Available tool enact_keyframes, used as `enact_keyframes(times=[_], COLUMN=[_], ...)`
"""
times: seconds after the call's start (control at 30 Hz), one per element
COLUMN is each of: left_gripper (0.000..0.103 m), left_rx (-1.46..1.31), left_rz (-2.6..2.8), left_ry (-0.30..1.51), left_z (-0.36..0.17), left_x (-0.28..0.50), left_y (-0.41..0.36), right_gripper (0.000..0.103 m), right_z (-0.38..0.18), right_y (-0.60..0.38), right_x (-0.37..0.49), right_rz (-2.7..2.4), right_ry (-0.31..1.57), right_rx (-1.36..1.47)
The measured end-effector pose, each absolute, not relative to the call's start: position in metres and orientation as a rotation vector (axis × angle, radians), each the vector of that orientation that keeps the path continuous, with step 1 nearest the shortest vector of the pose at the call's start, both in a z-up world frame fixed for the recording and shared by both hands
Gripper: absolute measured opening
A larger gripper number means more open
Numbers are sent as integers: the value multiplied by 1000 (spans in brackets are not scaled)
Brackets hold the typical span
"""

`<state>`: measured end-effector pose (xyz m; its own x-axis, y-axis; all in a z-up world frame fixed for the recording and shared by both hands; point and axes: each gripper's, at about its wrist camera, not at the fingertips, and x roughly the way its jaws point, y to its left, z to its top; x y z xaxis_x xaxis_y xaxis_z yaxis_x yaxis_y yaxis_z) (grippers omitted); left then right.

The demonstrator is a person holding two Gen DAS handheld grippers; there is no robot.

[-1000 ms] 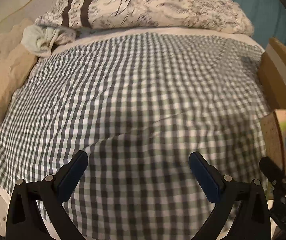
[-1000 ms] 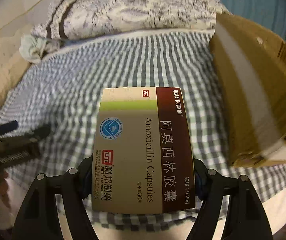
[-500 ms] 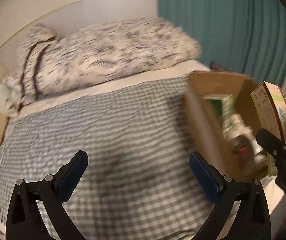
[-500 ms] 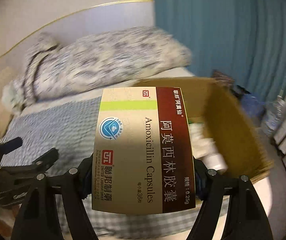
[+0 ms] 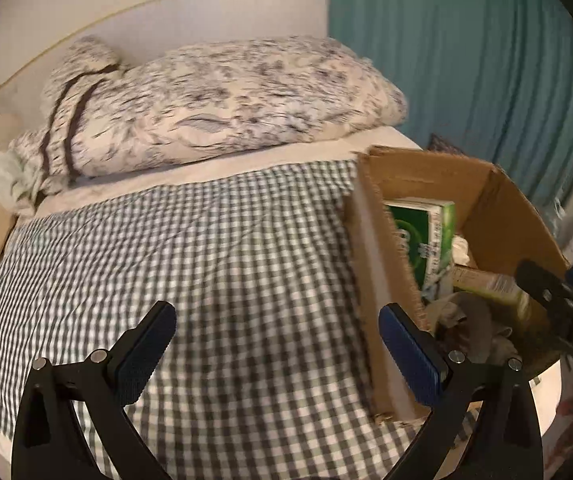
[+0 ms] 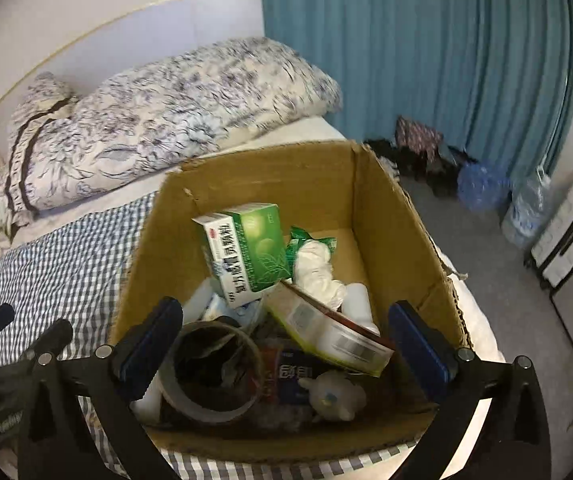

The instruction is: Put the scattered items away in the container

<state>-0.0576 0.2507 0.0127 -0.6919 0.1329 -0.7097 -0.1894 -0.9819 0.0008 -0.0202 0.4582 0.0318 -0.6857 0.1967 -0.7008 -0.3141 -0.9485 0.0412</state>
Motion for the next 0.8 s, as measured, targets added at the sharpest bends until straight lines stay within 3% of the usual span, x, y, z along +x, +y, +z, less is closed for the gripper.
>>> enact_keyframes(times=[0.27, 0.43, 0.8], left_gripper=[103, 103, 103], left_rx=[-1177, -1165, -1159], left_rz=[2769, 2761, 2753], left_ry=[86, 109, 106], left_z=[1, 2, 8], left_x=[-29, -18, -11], left_y=[213, 212, 223], right_gripper=[103, 103, 103], right_z=[15, 13, 11], right_y=[422, 401, 408], right_x=[17, 34, 47], right_rz=[2767, 2728, 2721], right_ry=[190, 42, 112], right_rx=[-1102, -1088, -1101])
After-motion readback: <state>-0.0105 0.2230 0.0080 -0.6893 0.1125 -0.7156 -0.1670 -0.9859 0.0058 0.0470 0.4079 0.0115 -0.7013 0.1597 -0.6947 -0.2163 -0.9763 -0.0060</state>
